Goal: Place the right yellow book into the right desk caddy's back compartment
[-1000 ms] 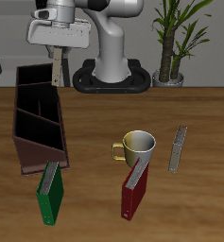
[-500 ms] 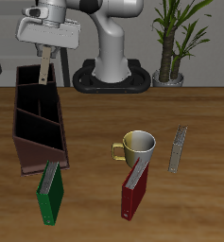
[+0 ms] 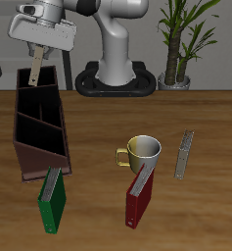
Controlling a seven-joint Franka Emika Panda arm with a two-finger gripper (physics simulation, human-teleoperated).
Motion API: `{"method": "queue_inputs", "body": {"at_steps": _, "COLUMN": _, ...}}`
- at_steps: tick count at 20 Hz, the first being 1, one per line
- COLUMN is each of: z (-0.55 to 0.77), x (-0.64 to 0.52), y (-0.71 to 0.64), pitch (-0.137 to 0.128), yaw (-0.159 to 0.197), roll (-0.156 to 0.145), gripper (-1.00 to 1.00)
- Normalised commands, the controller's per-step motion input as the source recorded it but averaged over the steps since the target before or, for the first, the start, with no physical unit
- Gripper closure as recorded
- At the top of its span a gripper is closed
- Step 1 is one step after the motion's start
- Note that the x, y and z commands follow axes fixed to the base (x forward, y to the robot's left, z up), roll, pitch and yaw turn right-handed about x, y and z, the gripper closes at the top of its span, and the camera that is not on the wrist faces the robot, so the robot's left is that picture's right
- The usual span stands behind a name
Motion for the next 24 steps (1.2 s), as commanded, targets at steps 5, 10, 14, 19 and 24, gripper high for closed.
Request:
{"method": "queue_inputs", "body": {"at_steps": 5, "z": 0.04, "x": 0.09, "y": -0.04, "pitch": -0.003, "yaw": -0.018, "roll": -0.009, "gripper": 1.00}}
{"method": "queue_inputs", "body": {"at_steps": 10, "z": 0.01, "x": 0.09, "y": -0.04, "pitch": 0.006, "yaw": -0.024, "roll": -0.005, "gripper": 1.00}}
{"method": "queue_inputs", "body": {"at_steps": 14, "z": -0.03, "x": 0.13, "y": -0.02, "pitch": 0.015, "yaw": -0.043, "roll": -0.005, "gripper": 1.00}}
{"method": "queue_inputs", "body": {"at_steps": 19, "z": -0.08, "x": 0.11, "y": 0.06, "pitch": 0.015, "yaw": -0.013, "roll": 0.013, "gripper": 1.00}}
{"method": "queue_inputs", "body": {"at_steps": 24, "z": -0.08, "x": 0.10, "y": 0.04, "pitch": 0.018, "yaw": -0.020, "roll": 0.002, "gripper": 1.00}}
